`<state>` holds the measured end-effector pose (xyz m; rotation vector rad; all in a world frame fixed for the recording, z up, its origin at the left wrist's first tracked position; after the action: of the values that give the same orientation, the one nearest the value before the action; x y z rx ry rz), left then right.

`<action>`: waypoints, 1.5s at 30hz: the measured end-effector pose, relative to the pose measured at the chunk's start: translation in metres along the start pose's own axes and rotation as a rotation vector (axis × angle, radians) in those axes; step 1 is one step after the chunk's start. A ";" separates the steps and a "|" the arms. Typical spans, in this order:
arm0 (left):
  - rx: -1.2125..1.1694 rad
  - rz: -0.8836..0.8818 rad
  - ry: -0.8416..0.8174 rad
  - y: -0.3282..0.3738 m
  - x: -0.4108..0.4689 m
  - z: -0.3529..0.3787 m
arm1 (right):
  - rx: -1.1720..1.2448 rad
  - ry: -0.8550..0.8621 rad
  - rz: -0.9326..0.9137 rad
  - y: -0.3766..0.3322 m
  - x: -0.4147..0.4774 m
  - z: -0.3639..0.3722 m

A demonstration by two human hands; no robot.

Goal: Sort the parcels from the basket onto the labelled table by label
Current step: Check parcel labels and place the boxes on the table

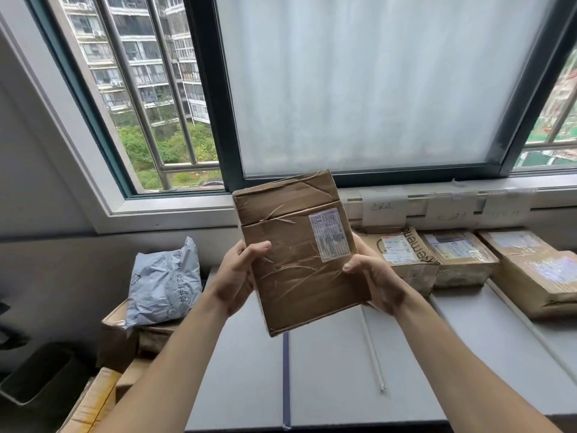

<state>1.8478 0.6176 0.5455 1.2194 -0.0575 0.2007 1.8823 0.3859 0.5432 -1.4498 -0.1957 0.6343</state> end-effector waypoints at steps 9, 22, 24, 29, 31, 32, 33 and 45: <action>0.089 0.019 0.519 -0.013 0.002 0.014 | -0.899 0.458 -0.189 -0.007 0.001 0.035; 0.021 -0.053 0.885 -0.030 -0.011 0.051 | -1.342 0.791 -0.278 0.023 0.015 0.073; 0.053 -0.035 0.873 -0.034 -0.013 0.054 | -1.316 0.827 -0.312 0.025 0.017 0.069; 0.042 -0.081 0.550 -0.037 -0.005 0.062 | -1.096 0.812 -0.132 0.025 0.012 0.044; 0.122 -0.080 0.422 -0.034 -0.006 0.057 | -0.917 0.771 -0.007 0.026 0.008 0.028; 0.174 -0.085 0.397 -0.034 -0.007 0.052 | -0.771 0.738 0.045 0.027 0.004 0.018; 0.215 -0.091 0.380 -0.033 -0.008 0.045 | -0.606 0.698 0.086 0.027 0.000 0.009; 0.111 -0.099 0.174 -0.021 -0.020 0.017 | 0.203 0.172 0.109 0.023 -0.020 -0.006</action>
<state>1.8335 0.5927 0.5291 1.3071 0.1666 0.2248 1.8626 0.3703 0.5248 -1.3170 0.0810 0.5958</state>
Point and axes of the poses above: each hand's wrist, its own x-axis towards the middle knuckle, its own z-axis out of the palm, y = z × x, the point moved 6 cm from there along x, towards the middle knuckle, and after that the axes turned 14 degrees about z, right-handed, at the moved point
